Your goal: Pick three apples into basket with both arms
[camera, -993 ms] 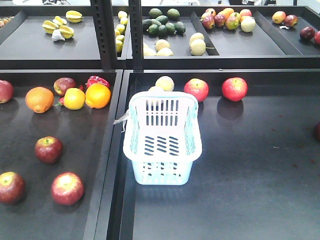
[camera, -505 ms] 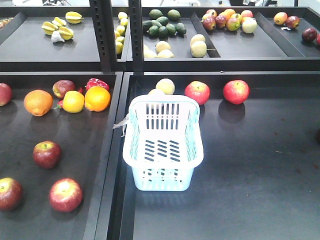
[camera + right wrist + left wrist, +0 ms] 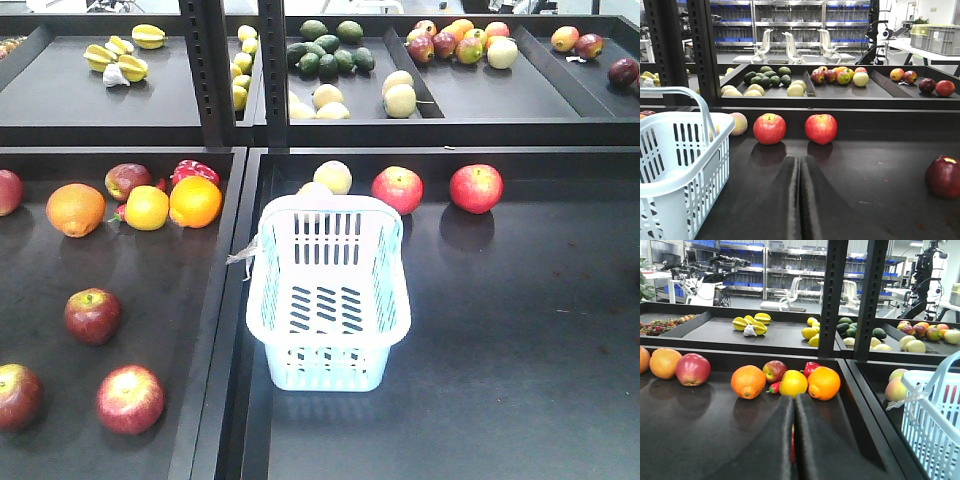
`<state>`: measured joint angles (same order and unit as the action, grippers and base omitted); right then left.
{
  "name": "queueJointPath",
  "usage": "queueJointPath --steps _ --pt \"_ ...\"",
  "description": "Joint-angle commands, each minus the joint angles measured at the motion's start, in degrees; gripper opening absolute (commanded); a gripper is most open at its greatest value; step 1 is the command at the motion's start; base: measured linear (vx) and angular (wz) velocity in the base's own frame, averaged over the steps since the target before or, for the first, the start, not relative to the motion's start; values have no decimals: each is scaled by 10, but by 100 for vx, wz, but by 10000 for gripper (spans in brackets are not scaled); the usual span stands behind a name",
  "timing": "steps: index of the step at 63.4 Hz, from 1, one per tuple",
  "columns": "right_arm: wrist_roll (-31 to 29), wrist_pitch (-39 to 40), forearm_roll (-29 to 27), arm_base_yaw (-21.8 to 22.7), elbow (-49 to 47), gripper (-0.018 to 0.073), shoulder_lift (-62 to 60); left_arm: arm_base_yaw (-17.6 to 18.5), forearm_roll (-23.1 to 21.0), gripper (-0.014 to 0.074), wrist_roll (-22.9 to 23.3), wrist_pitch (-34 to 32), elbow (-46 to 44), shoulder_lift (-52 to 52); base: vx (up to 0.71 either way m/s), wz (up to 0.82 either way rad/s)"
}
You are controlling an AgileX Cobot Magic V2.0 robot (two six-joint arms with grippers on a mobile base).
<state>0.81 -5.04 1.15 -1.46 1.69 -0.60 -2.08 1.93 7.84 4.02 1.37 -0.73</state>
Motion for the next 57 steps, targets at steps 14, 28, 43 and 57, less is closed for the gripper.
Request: queueJointPath --steps 14,28,43,57 --pt "-1 40 6 3 7 -5 -6 -1 0 -6 3 -40 13 -8 2 1" --pt "-1 40 6 3 7 -5 -6 -1 0 -6 3 -40 13 -8 1 0" --pt "-1 40 6 3 7 -5 -6 -1 0 -6 3 -40 13 -8 0 0" --pt "-1 41 6 3 7 -5 -6 -1 0 -6 3 -40 13 -8 0 0"
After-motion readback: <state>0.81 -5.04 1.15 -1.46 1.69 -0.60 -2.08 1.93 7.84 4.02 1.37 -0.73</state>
